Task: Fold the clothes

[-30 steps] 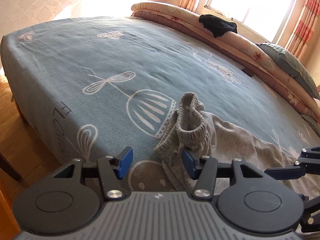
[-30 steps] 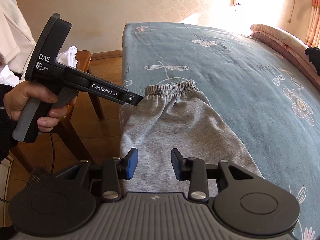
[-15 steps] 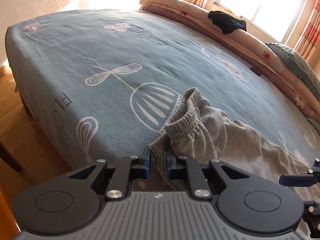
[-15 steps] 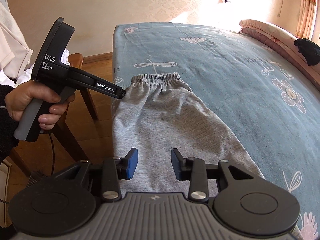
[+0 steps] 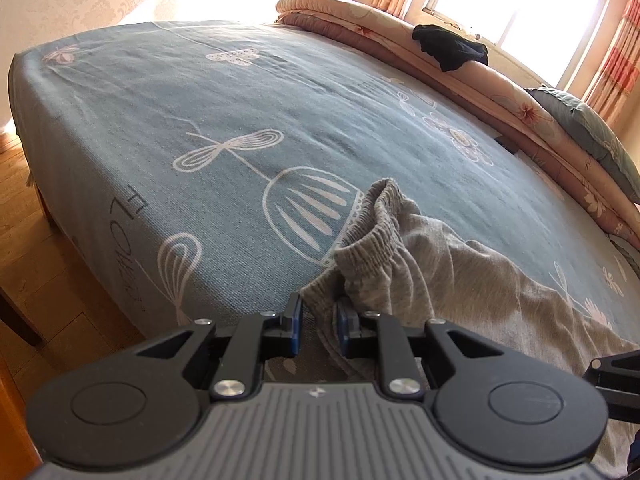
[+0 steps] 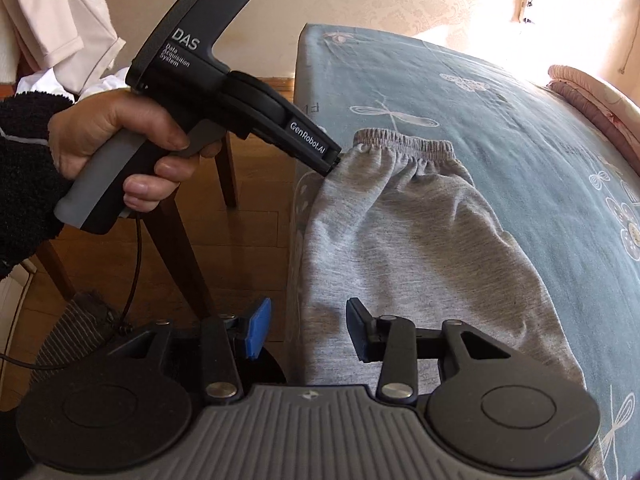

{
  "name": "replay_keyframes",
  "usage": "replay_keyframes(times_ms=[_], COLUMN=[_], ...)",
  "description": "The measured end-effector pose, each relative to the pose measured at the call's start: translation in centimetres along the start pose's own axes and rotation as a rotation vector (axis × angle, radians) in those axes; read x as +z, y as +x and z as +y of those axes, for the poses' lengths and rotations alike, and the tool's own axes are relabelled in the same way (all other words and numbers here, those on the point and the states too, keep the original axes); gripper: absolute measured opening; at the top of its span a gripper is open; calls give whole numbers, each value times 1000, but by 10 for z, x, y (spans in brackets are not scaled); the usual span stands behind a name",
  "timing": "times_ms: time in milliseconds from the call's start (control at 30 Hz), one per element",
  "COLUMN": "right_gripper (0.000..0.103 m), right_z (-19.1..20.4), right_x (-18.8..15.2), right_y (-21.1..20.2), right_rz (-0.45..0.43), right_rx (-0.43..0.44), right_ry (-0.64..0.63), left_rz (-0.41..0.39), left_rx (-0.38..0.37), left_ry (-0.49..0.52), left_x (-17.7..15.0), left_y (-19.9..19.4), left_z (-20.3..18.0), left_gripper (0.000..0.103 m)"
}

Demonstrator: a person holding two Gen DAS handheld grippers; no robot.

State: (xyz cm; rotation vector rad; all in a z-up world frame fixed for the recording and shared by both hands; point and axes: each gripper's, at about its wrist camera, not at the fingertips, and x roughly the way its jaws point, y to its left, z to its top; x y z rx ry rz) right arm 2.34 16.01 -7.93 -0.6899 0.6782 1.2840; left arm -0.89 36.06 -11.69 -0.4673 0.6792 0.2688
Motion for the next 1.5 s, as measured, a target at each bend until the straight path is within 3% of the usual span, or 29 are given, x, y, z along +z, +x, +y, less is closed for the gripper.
replay_keyframes(times_ms=[67,167,233,333,433,500,567,633,667,800,900,933,1033,1133,1267,1333,1500], right_gripper=[45,43,35,35,35,35,32,32,32,32,32,32,30,26,26,26,26], right_z=[-13,-46,-69,-96,-111,-115,-116,-114,-113,-115,-137,-146,-173,-186,-185,-170,-126], right_x=[6,20,29,43,44,33,18,7,5,22,49,54,62,57,43,38,33], right_y=[-5,-5,2,27,52,61,58,45,39,15,23,30,57,70,70,62,43], right_rz=[-39,-88,-112,-123,-66,-7,18,35,53,-48,-108,-104,-67,-44,-38,-63,-92], right_rx=[-19,-75,-94,-102,-48,-15,-6,2,-3,-59,-103,-110,-117,-117,18,91,177], right_ry=[31,125,177,223,277,290,276,252,241,160,201,229,327,392,437,380,221], left_rz=[-39,-113,-132,-116,-77,-63,-52,-41,-35,-12,5,11,28,53,88,79,68], left_rx=[1,68,10,-114,-227,-230,-224,-218,-215,-203,-194,-191,-203,-206,-153,-173,-160], left_ry=[12,78,78,73,74,81,88,95,99,113,123,127,138,158,144,128,191], left_x=[2,10,18,24,23,21,19,17,16,12,9,8,6,4,-2,-2,-6], left_y=[-15,-36,-43,-36,-21,-17,-15,-12,-11,-5,-1,0,5,17,33,32,31], left_z=[-1,-6,-9,-18,-30,-31,-32,-33,-34,-36,-38,-38,-42,-50,-45,-41,-47], left_gripper=[21,19,20,20,22,32,33,26,31,31,31,32,45,47,47,47,48])
